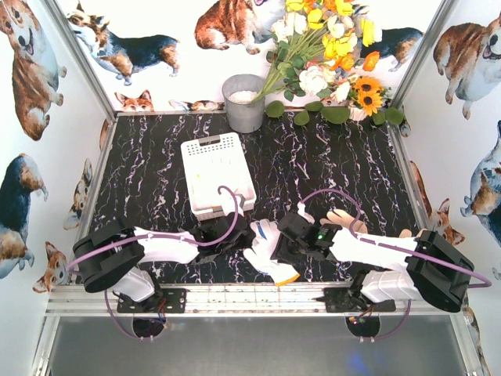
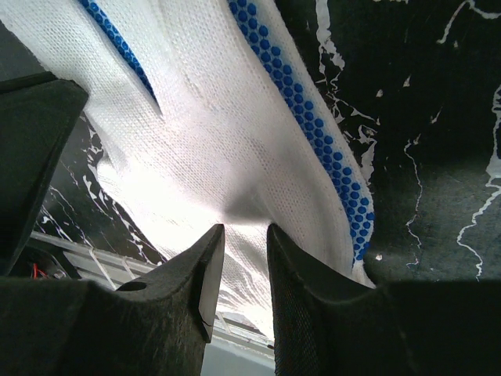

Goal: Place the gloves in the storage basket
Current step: Pair the glove with the glove.

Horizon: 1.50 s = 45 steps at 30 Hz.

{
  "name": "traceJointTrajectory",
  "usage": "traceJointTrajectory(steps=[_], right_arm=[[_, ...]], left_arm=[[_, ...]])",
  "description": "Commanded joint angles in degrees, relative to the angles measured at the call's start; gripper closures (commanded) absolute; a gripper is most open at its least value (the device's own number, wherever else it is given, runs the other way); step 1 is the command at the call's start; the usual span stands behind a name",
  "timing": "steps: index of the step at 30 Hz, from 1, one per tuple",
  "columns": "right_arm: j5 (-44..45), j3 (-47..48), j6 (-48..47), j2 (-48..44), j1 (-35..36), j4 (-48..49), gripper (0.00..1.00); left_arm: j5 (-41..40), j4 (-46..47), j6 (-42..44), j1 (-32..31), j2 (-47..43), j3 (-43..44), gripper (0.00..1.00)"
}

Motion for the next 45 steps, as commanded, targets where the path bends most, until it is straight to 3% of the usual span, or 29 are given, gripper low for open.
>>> traceJointTrajectory(steps=[1, 10, 15, 20, 26, 33, 37, 45], right_arm=[[1.57, -0.59, 0.08, -0.10, -0.27, -1.39, 0.68], [1.48, 1.16, -1.64, -5.80, -0.26, -2.85, 0.60], [5.15, 3.17, -4.73, -12.78, -0.61, -6.17, 0.53], [3.90, 4.15, -12.38, -16.71, -6.97, -9.63, 0.48], [-3.43, 8.18, -22.85, -10.11, -13.38, -10.62, 0.45], [-8.68, 12.98, -26.81, 3.13, -13.96, -9.28, 0.46], [-6.56, 13.69, -26.95, 7.52, -13.96, -8.39, 0.50], [-2.08, 12.32, -26.78, 6.60, -13.96, -9.58, 0.57]], left_arm=[[-2.94, 2.02, -0.85, 0.16, 0.08, -1.51, 0.96], [-1.52, 2.08, 1.95, 0.23, -0.54, -0.27, 0.78], [-0.96, 2.49, 3.14, 0.21, -1.05, 0.32, 0.76], [-0.32, 1.73, 3.53, 0.26, 0.82, 1.75, 0.76], [0.18, 1.63, 3.61, 0.37, 2.59, 2.77, 0.75], [0.34, 0.60, 3.26, 0.47, 3.89, 3.98, 0.73], [1.10, 0.44, 3.77, 0.49, 5.10, 5.14, 0.76], [1.67, 0.27, 4.47, 0.65, 7.00, 6.78, 0.81]])
